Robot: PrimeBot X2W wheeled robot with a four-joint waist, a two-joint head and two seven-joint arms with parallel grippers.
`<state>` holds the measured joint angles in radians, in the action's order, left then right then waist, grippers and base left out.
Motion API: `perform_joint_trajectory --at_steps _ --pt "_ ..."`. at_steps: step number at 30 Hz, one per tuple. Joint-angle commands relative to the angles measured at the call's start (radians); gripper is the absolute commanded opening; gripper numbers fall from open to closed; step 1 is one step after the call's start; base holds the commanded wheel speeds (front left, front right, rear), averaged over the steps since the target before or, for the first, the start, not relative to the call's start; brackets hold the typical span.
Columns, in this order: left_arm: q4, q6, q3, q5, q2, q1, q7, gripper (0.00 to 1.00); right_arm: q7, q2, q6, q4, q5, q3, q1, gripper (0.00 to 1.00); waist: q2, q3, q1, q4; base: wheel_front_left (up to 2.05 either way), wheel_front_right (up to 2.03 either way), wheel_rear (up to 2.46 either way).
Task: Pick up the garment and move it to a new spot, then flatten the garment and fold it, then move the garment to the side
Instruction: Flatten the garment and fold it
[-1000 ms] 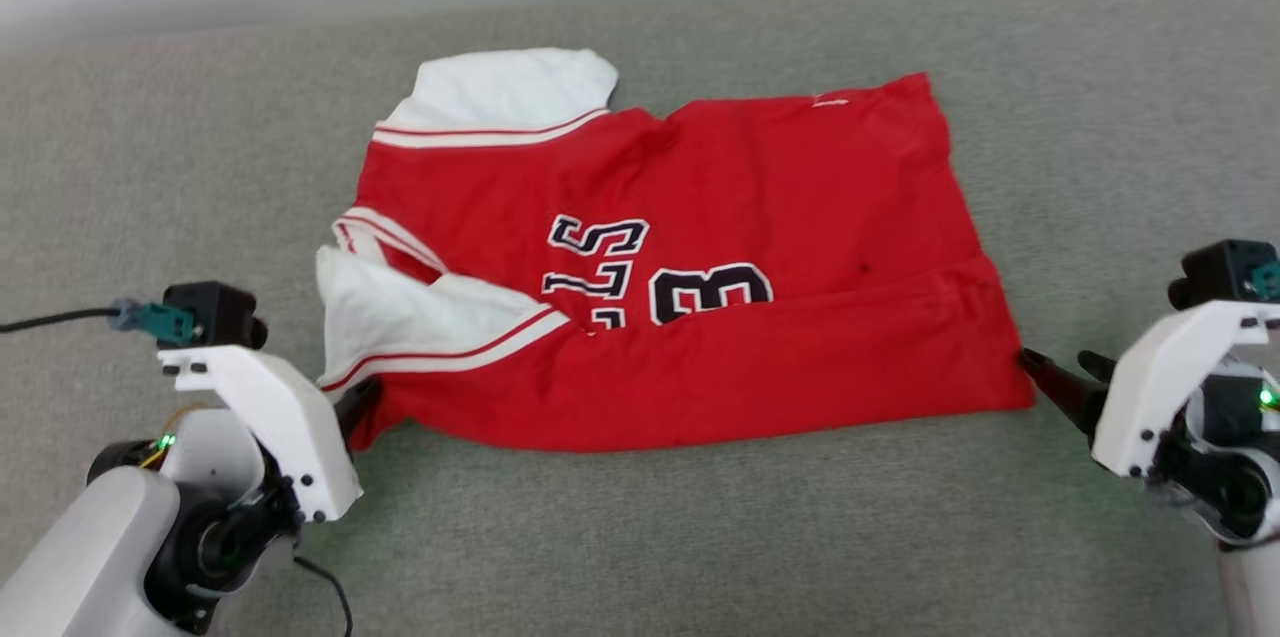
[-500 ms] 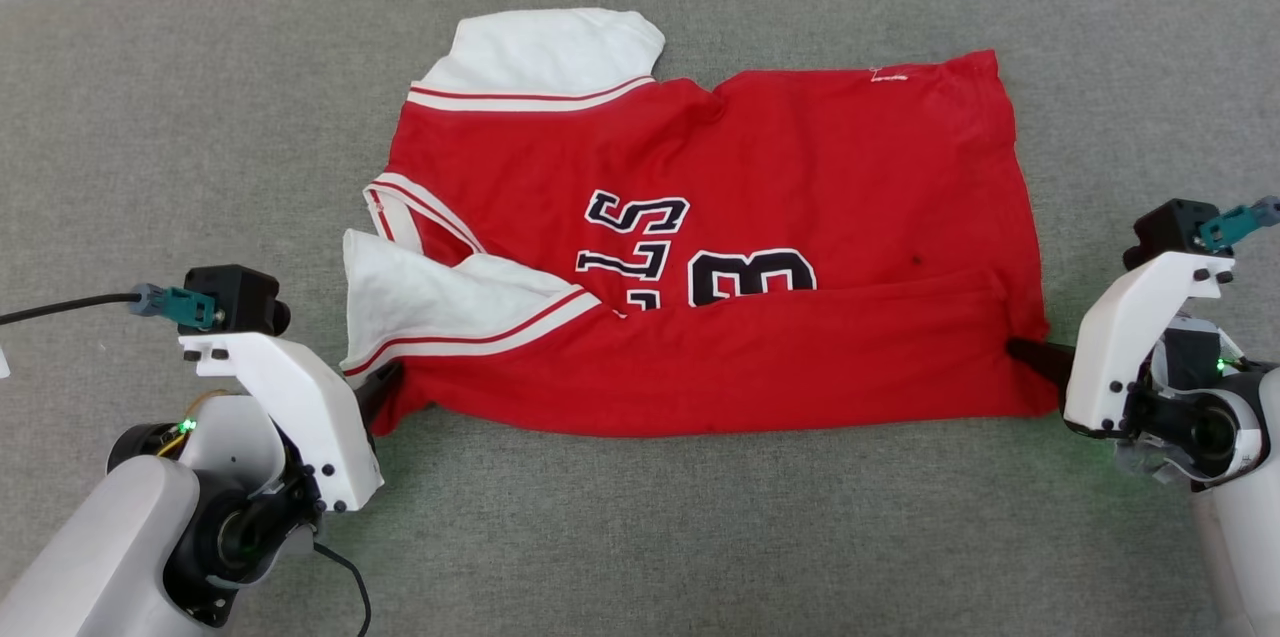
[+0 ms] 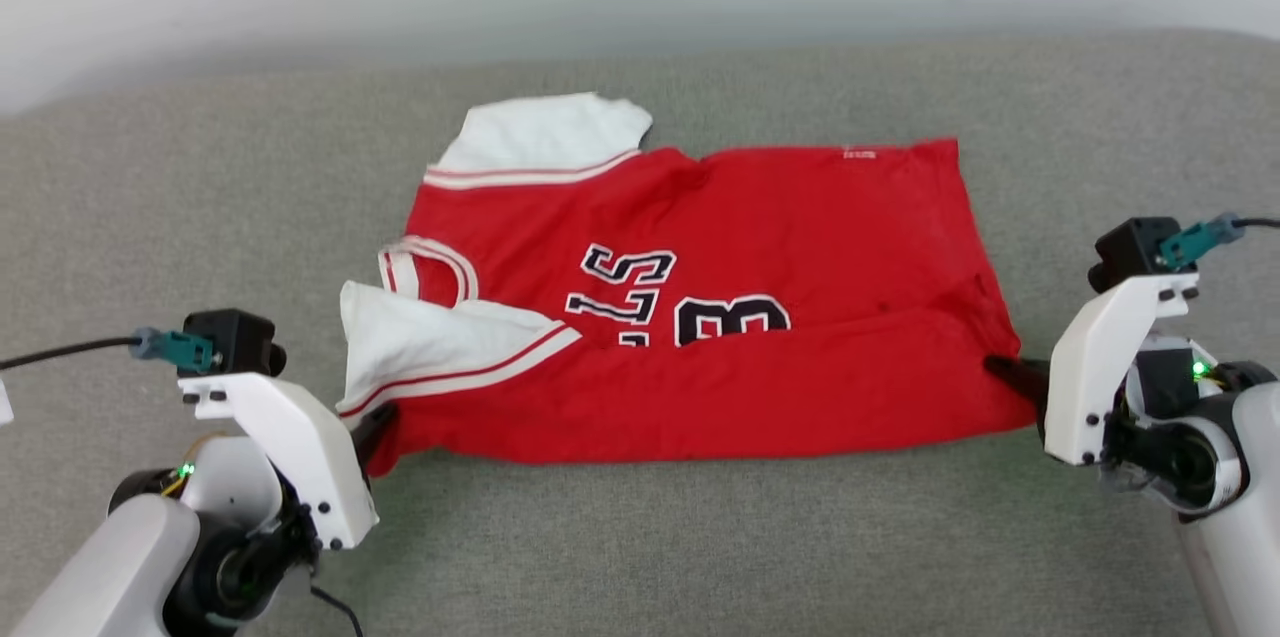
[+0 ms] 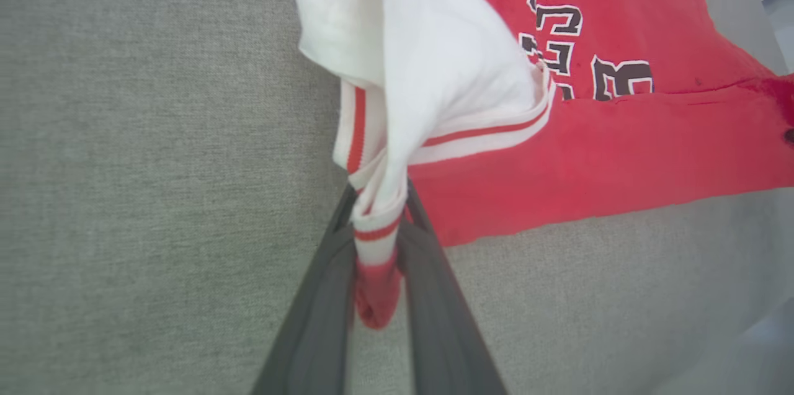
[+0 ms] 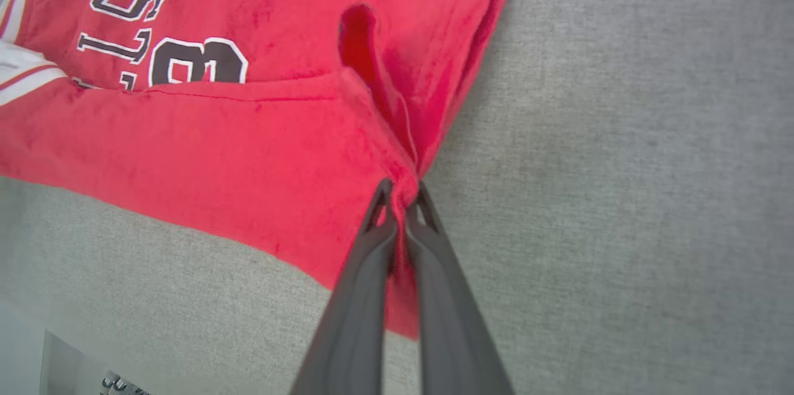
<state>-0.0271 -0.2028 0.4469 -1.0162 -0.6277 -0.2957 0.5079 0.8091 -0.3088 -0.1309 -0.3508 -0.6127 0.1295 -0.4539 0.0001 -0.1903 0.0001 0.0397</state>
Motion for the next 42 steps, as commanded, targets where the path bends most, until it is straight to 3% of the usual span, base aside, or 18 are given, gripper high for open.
perform_joint_trajectory --at_steps 1,8,15,16,17,18,19,26,32,37,42 --pt "0.004 -0.002 -0.004 -0.006 -0.004 0.024 -0.008 0.00 -0.007 -0.009 0.000 0.016 -0.002 0.010 0.029 0.00 -0.0001 0.050 -0.0001 0.004 0.00 0.00 0.00" --pt "0.038 -0.024 -0.006 -0.027 -0.015 0.130 -0.018 0.00 -0.003 -0.025 0.000 0.080 -0.010 0.026 0.114 0.00 -0.0001 0.136 -0.0001 0.000 0.00 0.00 0.00" --pt "0.031 -0.034 -0.006 -0.071 0.001 0.223 -0.019 0.00 -0.016 -0.015 0.000 0.097 0.001 -0.021 0.222 0.00 -0.0001 0.140 -0.0001 -0.011 0.00 0.00 0.00" --pt "0.024 -0.029 -0.005 -0.072 0.001 0.224 -0.022 0.00 -0.029 -0.007 0.000 0.095 0.004 -0.025 0.236 0.39 -0.0001 0.134 -0.0001 -0.011 0.00 0.00 0.00" --pt "0.018 -0.026 -0.009 -0.073 0.006 0.218 -0.031 0.00 -0.043 -0.004 0.000 0.092 0.008 -0.029 0.244 1.00 -0.0001 0.127 -0.0001 -0.012 0.00 0.00 0.00" --pt "0.009 -0.020 -0.010 -0.078 0.016 0.211 -0.035 0.45 -0.060 0.001 0.000 0.089 0.009 -0.035 0.251 1.00 -0.0001 0.122 -0.0001 -0.013 0.00 0.00 0.00" --pt "-0.001 -0.017 -0.008 -0.076 0.020 0.208 -0.038 1.00 -0.078 0.006 0.000 0.090 0.005 -0.037 0.254 1.00 -0.0001 0.117 -0.0001 -0.011 0.00 0.00 0.00" --pt "-0.031 -0.009 -0.027 -0.015 0.004 0.141 -0.106 1.00 -0.332 0.018 0.000 0.161 0.060 -0.050 0.266 1.00 -0.0001 0.109 -0.0001 0.014 0.00 0.00 0.00" --pt "-0.018 -0.042 -0.063 0.061 -0.009 0.049 -0.190 1.00 -0.550 0.046 0.000 0.224 0.170 -0.093 0.262 1.00 -0.0001 0.095 -0.0001 0.054 0.00 0.00 0.00" --pt "-0.039 -0.046 -0.086 0.109 -0.009 -0.065 -0.239 1.00 -0.653 0.072 0.000 0.291 0.261 -0.106 0.234 1.00 -0.0001 0.039 -0.0001 0.104 0.00 0.00 0.00" --pt "-0.083 -0.049 -0.098 0.142 -0.027 -0.200 -0.223 1.00 -0.700 0.111 0.000 0.359 0.295 -0.110 0.201 1.00 -0.0001 -0.070 -0.0001 0.159 0.00 0.00 0.00"
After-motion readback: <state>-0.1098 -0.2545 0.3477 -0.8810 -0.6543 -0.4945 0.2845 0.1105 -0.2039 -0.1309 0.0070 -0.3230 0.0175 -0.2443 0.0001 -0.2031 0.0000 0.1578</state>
